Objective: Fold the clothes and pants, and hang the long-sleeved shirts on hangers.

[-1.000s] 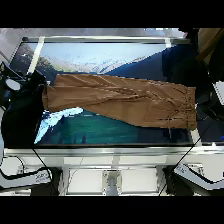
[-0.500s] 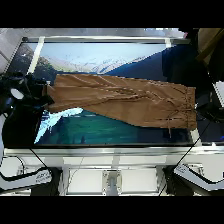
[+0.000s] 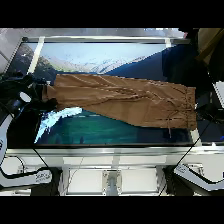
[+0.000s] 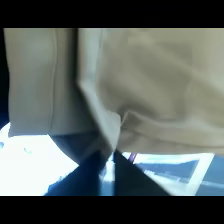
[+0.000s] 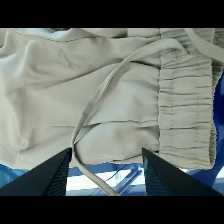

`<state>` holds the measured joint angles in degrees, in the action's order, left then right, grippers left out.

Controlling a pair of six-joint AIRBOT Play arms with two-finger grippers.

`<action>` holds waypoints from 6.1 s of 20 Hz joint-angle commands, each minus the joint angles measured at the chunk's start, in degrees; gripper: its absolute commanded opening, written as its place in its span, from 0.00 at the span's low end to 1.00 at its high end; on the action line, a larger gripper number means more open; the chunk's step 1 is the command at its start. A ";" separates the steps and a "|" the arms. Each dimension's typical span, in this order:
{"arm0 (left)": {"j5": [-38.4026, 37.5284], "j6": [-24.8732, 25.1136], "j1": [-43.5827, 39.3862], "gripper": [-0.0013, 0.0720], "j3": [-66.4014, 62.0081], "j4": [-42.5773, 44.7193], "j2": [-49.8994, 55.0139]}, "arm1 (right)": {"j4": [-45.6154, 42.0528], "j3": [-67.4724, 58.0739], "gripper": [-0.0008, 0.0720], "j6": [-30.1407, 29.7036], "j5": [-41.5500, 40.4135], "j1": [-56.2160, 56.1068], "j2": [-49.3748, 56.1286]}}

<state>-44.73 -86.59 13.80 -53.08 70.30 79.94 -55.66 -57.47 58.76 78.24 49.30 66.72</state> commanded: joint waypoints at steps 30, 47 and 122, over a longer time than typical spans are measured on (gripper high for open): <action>3.39 -0.39 2.80 0.03 -0.39 0.76 -16.65 | 8.90 18.51 0.79 -1.70 -17.66 5.20 8.09; -24.33 -0.37 5.11 0.03 -24.22 3.93 -20.61 | -13.07 -2.97 0.06 -1.14 4.20 16.57 -3.04; -4.39 15.78 21.97 0.03 19.58 -29.77 -23.87 | -0.68 18.95 0.69 -3.89 -5.68 42.75 -4.02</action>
<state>-48.95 -69.67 35.75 -33.45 37.76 56.25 -61.43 -42.52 56.71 76.47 89.62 62.19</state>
